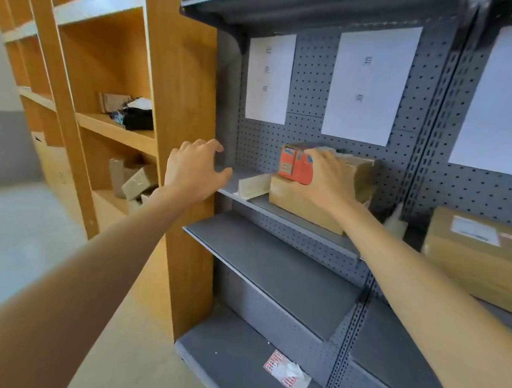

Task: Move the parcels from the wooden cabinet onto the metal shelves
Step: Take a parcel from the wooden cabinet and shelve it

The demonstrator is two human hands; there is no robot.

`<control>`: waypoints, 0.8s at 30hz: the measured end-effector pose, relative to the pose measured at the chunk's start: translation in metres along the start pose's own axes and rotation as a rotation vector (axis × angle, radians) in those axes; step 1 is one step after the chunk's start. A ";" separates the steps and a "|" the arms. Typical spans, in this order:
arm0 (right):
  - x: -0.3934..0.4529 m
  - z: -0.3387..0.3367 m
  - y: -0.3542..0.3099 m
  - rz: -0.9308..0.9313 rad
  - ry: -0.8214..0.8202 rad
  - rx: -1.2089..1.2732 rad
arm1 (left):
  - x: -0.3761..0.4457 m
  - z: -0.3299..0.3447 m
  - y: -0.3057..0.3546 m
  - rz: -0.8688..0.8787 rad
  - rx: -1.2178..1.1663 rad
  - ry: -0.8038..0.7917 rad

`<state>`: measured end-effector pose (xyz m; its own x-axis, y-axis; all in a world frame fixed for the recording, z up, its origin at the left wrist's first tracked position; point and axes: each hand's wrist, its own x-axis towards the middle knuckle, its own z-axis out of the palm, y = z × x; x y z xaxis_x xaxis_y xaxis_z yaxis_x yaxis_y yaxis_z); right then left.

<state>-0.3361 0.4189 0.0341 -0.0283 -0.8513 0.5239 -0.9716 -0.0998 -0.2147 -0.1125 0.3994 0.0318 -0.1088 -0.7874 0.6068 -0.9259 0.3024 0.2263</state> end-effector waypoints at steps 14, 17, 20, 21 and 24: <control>0.179 0.190 -0.185 -0.245 -0.081 0.112 | 0.100 0.028 -0.245 -0.237 0.147 0.002; 0.220 0.225 -0.228 -0.302 -0.073 0.143 | 0.125 0.028 -0.291 -0.276 0.192 0.017; 0.253 0.259 -0.269 -0.342 -0.099 0.167 | 0.144 0.033 -0.342 -0.300 0.217 0.012; 0.263 0.271 -0.281 -0.353 -0.109 0.172 | 0.150 0.036 -0.360 -0.314 0.221 0.012; 0.290 0.306 -0.316 -0.360 -0.128 0.193 | 0.166 0.045 -0.409 -0.344 0.220 0.014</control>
<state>0.0343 0.0456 0.0012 0.3456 -0.8004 0.4898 -0.8521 -0.4863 -0.1934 0.2317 0.1210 0.0054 0.2243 -0.8144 0.5351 -0.9629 -0.1005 0.2506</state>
